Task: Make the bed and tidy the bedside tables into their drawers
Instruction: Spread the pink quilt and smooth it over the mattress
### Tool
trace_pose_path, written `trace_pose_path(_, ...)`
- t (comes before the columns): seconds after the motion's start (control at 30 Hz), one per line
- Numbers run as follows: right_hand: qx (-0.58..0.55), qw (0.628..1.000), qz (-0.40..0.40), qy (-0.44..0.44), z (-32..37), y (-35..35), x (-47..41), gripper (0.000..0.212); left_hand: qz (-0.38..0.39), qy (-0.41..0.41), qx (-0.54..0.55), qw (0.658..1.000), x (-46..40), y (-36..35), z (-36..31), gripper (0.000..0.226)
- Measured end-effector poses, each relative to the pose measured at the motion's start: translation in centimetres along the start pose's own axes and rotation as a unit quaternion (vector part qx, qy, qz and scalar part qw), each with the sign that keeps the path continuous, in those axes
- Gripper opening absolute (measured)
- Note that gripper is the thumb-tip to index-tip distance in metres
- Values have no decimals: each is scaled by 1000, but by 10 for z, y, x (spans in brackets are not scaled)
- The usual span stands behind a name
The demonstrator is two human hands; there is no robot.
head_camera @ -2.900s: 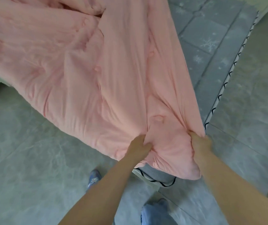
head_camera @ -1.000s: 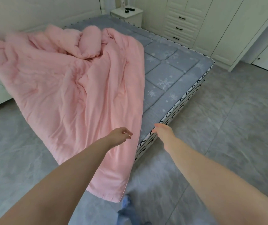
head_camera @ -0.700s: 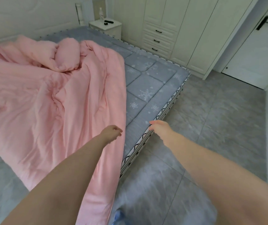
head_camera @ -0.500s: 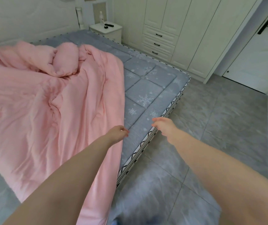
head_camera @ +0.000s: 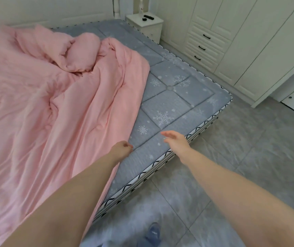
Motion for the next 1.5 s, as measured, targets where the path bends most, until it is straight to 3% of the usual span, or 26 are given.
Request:
trace_pose_path(0.27,88,996,30,-17,-9,-9,-95,30,-46,45,37,997,-38,18,-9,21)
trace_pose_path(0.43,286,939,151,-118,-34,-51,-154,15,-104,82,79,988,-98,60,-8,23)
trace_pose_path(0.67,243,951,172,-83,-41,-96,-227,42,-125,129,103,978,-180,64,0,23)
trace_pose_path(0.77,193,963,161,-93,-53,-110,-245,47,-132,142,67,979,-214,62,6,36)
trace_pose_path(1.0,175,952,212,-132,-114,-150,-281,39,-41,217,-80,972,-286,24,29,102)
trace_pose_path(1.1,169,947,223,-156,-152,-167,-299,39,-90,239,-78,964,-310,5,47,108)
trace_pose_path(1.17,157,946,228,-167,-177,-177,-304,35,-168,224,-154,947,-321,-1,53,103)
trace_pose_path(1.27,170,939,243,-173,-219,-187,-308,31,-272,134,-283,910,-338,-4,53,76)
trace_pose_path(1.37,203,922,278,-175,-249,-185,-298,32,-338,54,-267,901,-345,-1,60,53)
trace_pose_path(1.43,151,926,275,-208,-251,-184,-295,31,-315,53,-233,919,-346,-1,65,50)
trace_pose_path(1.5,14,924,241,-298,-238,-188,-299,25,-256,62,-184,947,-343,-10,64,42)
Point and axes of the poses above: each hand's wrist, its own x-axis away from the middle knuckle, its own y-axis out of the back of the hand, z = x × y, the point moved 8 cm from there along -x, towards the middle knuckle, and after that the axes turned 12 degrees about y, right-handed, at the moved point
